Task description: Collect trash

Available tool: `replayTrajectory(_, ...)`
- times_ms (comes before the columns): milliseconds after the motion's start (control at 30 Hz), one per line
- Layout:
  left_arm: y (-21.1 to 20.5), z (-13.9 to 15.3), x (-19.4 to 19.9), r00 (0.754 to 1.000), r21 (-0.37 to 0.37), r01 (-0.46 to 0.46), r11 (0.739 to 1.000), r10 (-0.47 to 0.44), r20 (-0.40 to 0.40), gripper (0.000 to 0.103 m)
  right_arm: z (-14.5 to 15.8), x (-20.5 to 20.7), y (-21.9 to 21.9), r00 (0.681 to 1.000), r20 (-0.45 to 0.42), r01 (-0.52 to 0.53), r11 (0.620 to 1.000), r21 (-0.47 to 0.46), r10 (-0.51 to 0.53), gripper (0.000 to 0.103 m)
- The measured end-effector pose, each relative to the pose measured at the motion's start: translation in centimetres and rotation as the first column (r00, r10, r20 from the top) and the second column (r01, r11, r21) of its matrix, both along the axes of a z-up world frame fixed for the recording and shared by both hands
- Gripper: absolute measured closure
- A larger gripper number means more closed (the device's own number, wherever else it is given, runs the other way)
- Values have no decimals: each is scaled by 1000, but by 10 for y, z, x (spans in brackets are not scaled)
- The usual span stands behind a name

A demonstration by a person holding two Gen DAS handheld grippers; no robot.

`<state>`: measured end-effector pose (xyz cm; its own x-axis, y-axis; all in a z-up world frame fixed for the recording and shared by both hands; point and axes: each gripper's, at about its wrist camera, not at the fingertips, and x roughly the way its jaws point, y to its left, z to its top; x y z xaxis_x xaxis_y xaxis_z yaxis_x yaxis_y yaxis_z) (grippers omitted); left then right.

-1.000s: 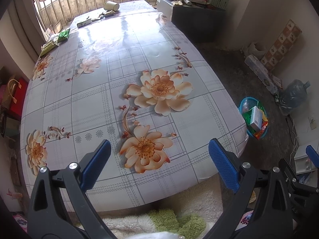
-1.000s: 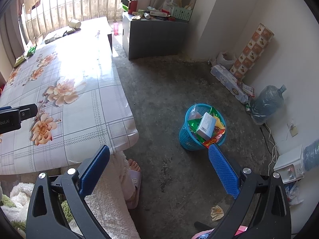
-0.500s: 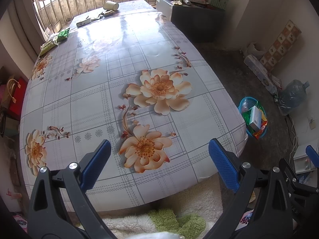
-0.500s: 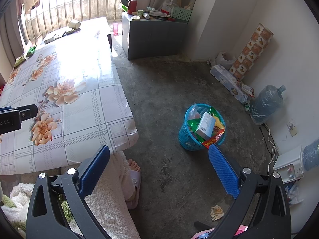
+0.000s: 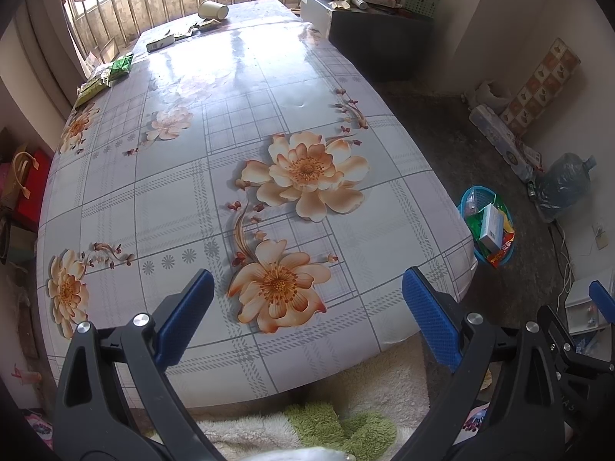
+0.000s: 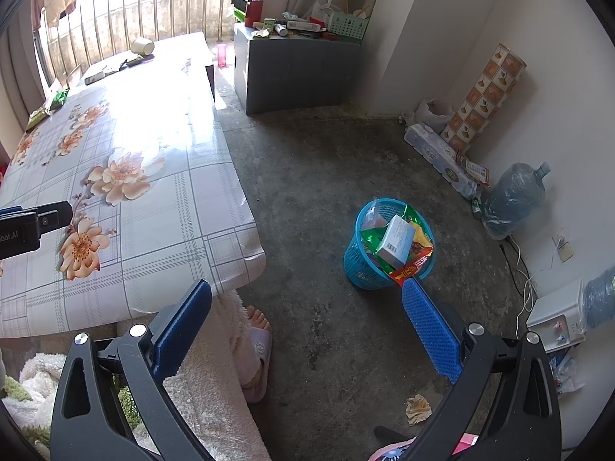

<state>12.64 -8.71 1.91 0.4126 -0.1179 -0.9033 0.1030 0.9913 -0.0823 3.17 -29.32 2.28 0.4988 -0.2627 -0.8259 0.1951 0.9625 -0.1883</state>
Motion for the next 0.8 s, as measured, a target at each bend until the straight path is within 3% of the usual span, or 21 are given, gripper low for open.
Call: replayTrajectory(800, 0, -1, 3, 1000, -7, 7, 1000, -7, -3, 9, -1, -1, 1, 1000, 0, 3, 1000, 0, -3, 6)
